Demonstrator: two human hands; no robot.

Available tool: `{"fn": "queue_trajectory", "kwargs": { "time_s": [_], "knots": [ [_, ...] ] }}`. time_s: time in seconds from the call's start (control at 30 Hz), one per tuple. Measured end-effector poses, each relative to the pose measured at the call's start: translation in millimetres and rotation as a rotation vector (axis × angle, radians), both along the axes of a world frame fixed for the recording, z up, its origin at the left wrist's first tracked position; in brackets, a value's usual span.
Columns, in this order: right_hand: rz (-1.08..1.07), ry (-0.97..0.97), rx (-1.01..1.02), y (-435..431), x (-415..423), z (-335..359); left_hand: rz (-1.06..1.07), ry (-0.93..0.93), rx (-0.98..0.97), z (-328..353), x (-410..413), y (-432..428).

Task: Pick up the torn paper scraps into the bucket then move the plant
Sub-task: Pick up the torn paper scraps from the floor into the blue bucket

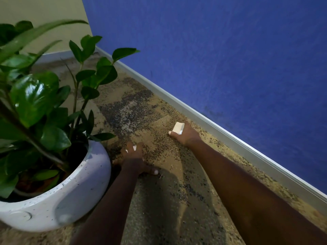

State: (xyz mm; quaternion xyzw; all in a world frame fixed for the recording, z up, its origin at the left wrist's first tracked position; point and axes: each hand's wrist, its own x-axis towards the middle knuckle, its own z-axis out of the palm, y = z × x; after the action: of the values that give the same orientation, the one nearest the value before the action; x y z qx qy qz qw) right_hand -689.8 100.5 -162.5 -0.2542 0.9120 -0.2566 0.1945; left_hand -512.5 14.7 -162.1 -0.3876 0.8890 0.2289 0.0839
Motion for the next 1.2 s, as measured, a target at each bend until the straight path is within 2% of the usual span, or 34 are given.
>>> {"fn": "queue_trajectory", "kwargs": {
  "time_s": [0.13, 0.23, 0.37, 0.47, 0.57, 0.77, 0.97, 1.1, 1.17, 1.2],
  "knots": [
    [-0.071, -0.022, 0.070, -9, -2, -2, -0.002, 0.008, 0.012, -3, 0, -1],
    [-0.050, 0.054, 0.146, -11, -5, -3, -0.007, -0.021, 0.004, -3, -1, -1],
    [-0.075, 0.088, 0.151, -15, -7, -3, -0.004, -0.046, 0.020, -2, -2, -2],
    [-0.037, 0.240, 0.200, -16, 2, -11, -0.018, -0.032, 0.010, -1, -1, 0],
    [0.040, 0.381, 0.161, -7, 10, -18, -0.028, -0.005, 0.024, -2, 2, 2],
    [0.059, 0.319, -0.009, 23, 20, -21, -0.069, 0.034, -0.037, -4, 14, 8],
    [0.133, 0.394, 0.067, 58, 66, -35, -0.146, -0.022, -0.147, -7, 39, 22],
    [0.235, 0.389, 0.106, 84, 92, -30, -0.145, -0.030, -0.014, 1, 55, 37],
    [0.261, 0.339, 0.095, 93, 106, -22, -0.126, 0.060, 0.071, 13, 62, 44],
    [0.270, 0.292, 0.080, 96, 113, -17, -0.091, 0.179, 0.099, 20, 66, 48]
  ]
}}
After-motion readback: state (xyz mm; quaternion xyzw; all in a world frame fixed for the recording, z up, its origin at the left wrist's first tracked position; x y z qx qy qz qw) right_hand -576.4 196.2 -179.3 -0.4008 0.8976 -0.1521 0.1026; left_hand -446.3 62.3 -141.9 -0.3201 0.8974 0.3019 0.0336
